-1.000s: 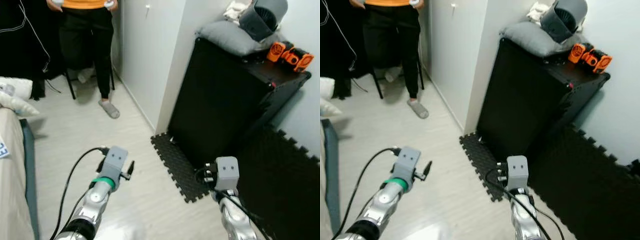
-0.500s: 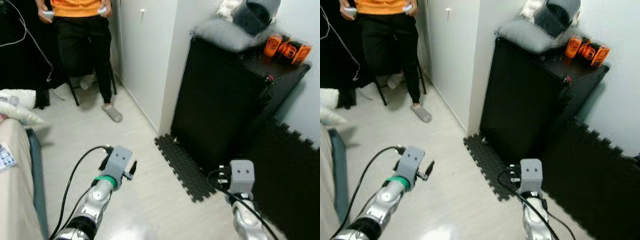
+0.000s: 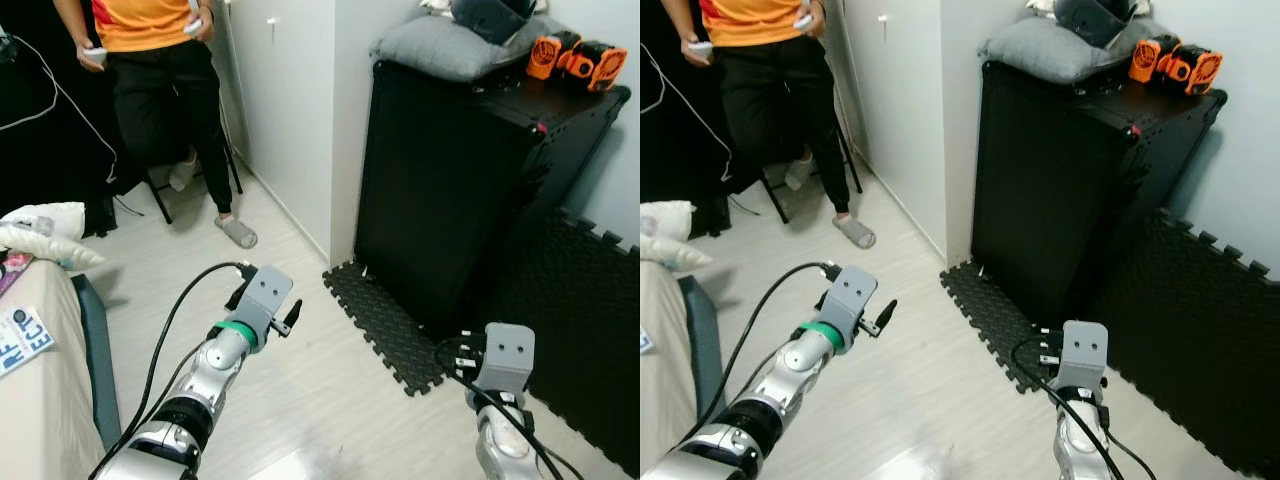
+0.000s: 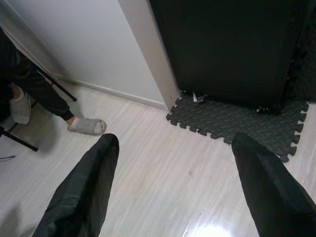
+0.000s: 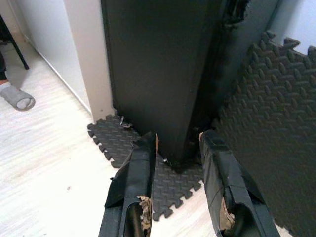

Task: Clean up the room

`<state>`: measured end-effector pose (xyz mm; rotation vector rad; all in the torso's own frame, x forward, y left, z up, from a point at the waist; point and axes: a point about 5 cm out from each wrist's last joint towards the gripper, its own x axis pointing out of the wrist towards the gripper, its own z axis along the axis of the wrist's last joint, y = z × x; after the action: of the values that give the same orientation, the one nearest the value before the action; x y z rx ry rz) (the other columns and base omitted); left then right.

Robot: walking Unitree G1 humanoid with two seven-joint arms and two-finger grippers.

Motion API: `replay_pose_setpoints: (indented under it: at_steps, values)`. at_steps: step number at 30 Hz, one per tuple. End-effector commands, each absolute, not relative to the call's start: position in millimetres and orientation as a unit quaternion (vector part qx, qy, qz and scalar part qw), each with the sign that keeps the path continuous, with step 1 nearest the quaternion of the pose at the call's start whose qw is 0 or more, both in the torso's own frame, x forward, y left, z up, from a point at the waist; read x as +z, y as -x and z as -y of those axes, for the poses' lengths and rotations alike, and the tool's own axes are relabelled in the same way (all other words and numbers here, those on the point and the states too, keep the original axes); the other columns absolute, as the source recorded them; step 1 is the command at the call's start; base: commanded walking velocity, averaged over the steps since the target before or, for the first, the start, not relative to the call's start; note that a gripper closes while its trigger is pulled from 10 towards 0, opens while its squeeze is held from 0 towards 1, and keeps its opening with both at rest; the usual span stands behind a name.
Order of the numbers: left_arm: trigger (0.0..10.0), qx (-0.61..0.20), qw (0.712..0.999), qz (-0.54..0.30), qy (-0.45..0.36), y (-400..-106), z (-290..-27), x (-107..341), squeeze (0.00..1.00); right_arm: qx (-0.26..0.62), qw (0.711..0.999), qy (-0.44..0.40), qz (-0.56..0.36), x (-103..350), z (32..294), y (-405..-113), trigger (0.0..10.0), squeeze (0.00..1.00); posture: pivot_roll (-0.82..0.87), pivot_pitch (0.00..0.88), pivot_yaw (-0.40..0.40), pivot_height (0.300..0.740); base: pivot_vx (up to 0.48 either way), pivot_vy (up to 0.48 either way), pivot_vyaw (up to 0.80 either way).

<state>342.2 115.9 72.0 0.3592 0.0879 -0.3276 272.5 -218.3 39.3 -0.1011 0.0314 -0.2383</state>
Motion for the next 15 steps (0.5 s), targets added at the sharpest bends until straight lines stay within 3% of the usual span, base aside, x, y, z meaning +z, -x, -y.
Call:
replay_pose_setpoints:
  at_steps: [1, 15]
  values:
    - [10.0, -0.156, 0.971, -0.050, -0.173, -340.0, -123.5, 69.0, 0.00, -0.103, 0.993, 0.047, -0.018, 41.6, 211.3, -279.9, 10.0, 0.00, -0.20, 0.034, 0.071, 0.720, 0.000, 0.000, 0.00]
    - [10.0, -0.125, 0.979, -0.072, -0.146, -332.1, -125.7, 56.1, 0.00, -0.067, 0.997, 0.029, 0.024, 61.0, 194.3, -293.5, 10.0, 0.00, -0.17, 0.006, 0.049, 0.720, 0.000, 0.000, 0.00]
